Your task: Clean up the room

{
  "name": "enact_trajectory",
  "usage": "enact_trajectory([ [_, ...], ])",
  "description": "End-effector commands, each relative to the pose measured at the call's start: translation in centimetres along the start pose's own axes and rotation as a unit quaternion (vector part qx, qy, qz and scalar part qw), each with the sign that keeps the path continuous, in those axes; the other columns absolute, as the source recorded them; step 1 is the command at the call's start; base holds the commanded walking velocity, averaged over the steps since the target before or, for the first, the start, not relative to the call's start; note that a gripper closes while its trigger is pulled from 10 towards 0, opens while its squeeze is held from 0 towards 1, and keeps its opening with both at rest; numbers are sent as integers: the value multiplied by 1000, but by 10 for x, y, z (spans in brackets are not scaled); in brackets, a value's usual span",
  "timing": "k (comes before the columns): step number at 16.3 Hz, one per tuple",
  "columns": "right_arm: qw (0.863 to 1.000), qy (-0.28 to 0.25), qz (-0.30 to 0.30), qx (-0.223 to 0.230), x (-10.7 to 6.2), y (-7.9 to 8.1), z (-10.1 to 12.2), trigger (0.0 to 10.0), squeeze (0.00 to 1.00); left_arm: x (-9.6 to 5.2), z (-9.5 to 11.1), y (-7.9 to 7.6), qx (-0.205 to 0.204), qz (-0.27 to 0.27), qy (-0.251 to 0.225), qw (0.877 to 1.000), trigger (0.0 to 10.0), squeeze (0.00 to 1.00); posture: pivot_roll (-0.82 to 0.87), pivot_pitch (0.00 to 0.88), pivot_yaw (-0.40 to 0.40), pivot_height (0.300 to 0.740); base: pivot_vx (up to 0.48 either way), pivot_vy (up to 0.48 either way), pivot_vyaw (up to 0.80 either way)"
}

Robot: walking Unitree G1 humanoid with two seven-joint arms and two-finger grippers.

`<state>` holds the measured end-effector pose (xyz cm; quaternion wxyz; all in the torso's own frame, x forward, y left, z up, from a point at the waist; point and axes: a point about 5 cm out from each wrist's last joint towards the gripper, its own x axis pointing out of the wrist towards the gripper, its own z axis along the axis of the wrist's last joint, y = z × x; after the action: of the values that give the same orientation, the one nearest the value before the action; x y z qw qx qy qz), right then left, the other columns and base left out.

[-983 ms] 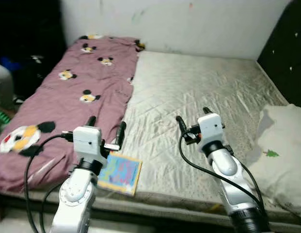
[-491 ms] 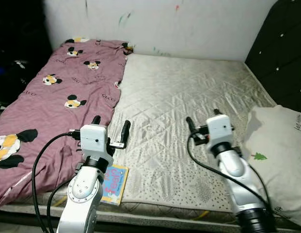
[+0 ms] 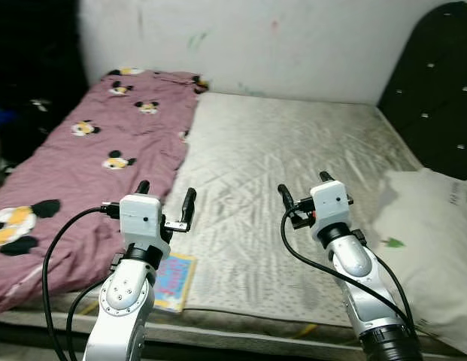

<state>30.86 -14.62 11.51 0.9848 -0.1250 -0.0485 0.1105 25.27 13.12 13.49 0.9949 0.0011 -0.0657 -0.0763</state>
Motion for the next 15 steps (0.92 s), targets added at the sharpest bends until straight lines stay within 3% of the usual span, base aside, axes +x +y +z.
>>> enact_trajectory([
  [1, 1000, -9, -6, 0, 3, -5, 5, 10000, 0, 0, 0, -2, -1, -3, -2, 1000, 10000, 0, -47, 0, -40, 740, 0, -394, 0],
  [15, 1000, -7, -9, 2, 3, -6, 4, 10000, 0, 2, 1, -4, -3, -5, -4, 1000, 10000, 0, -50, 0, -40, 740, 0, -406, 0],
])
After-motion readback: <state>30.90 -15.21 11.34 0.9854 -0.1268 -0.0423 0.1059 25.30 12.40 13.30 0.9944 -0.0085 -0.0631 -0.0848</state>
